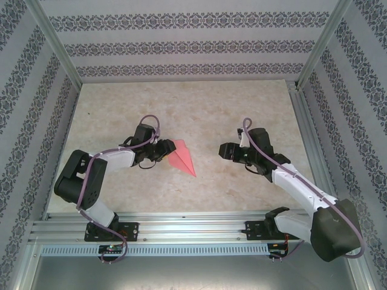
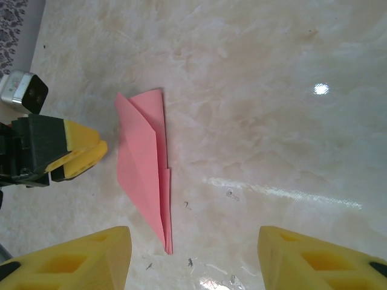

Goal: Fold a paper plane with a square sheet of paper (fold left side to right side)
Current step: Turn over the paper at the center of the table.

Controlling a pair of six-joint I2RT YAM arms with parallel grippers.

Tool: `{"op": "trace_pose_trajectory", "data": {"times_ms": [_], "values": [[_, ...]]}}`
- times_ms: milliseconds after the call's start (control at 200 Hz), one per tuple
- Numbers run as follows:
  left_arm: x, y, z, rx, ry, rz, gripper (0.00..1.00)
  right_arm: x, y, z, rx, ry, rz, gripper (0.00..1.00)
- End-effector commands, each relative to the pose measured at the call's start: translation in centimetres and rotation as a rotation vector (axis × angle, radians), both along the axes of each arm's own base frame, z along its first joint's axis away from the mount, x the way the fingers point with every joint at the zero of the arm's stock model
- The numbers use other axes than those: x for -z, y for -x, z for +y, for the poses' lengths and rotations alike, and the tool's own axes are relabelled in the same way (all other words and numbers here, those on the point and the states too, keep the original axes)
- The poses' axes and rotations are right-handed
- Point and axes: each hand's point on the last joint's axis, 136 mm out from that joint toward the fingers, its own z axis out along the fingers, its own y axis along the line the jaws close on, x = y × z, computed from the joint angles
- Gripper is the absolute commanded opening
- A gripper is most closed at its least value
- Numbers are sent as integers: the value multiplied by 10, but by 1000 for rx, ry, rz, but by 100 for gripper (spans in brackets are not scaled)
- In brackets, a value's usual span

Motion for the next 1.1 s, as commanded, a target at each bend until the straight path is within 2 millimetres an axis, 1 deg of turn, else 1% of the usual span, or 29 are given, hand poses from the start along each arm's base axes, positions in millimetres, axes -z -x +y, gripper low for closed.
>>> {"op": "trace_pose_trajectory", "data": {"times_ms": [0, 135, 245, 385, 455, 495, 540, 595, 679, 714, 759, 804, 894, 969, 1044, 1059, 1099], "values": [[-7, -20, -11, -7, 36, -53, 47, -15, -1, 0, -4, -40, -48, 58], [2, -27, -21, 2, 50, -42, 44, -14, 0, -6, 5, -39, -44, 58], [9, -33, -27, 8, 62, -38, 41, -13, 2, -7, 4, -45, -39, 58], [11, -40, -35, 8, 88, -39, 34, -8, 3, -9, 5, -39, -28, 58], [9, -42, -38, 11, 95, -47, 30, -5, 4, -9, 1, -40, -18, 58], [7, -44, -39, 16, 97, -53, 26, -4, 4, -9, 2, -41, -15, 58], [4, -45, -40, 22, 103, -62, 18, -3, 4, -8, 0, -49, -14, 58], [-4, -47, -43, 32, 117, -83, 12, -6, 4, -5, -7, -80, -21, 58], [-23, -49, -46, 54, 131, -139, 3, -16, 3, 4, -26, -163, -56, 58], [-34, -50, -48, 68, 144, -172, 0, -20, 3, 7, -30, -199, -68, 58], [-50, -51, -50, 88, 162, -213, 0, -25, 4, 12, -32, -252, -76, 61], [-70, -50, -54, 111, 186, -267, 0, -30, 4, 15, -33, -301, -86, 64], [-109, -45, -58, 152, 223, -364, 0, -40, 5, 25, -43, -386, -112, 72], [-142, -37, -60, 185, 255, -441, 0, -50, 8, 35, -61, -442, -135, 82], [-173, -27, -62, 216, 287, -514, 0, -67, 9, 44, -80, -506, -184, 93], [-178, -26, -63, 221, 293, -526, 0, -70, 9, 46, -85, -521, -192, 97], [-194, -20, -64, 235, 309, -564, 0, -81, 9, 50, -94, -558, -220, 98]]}}
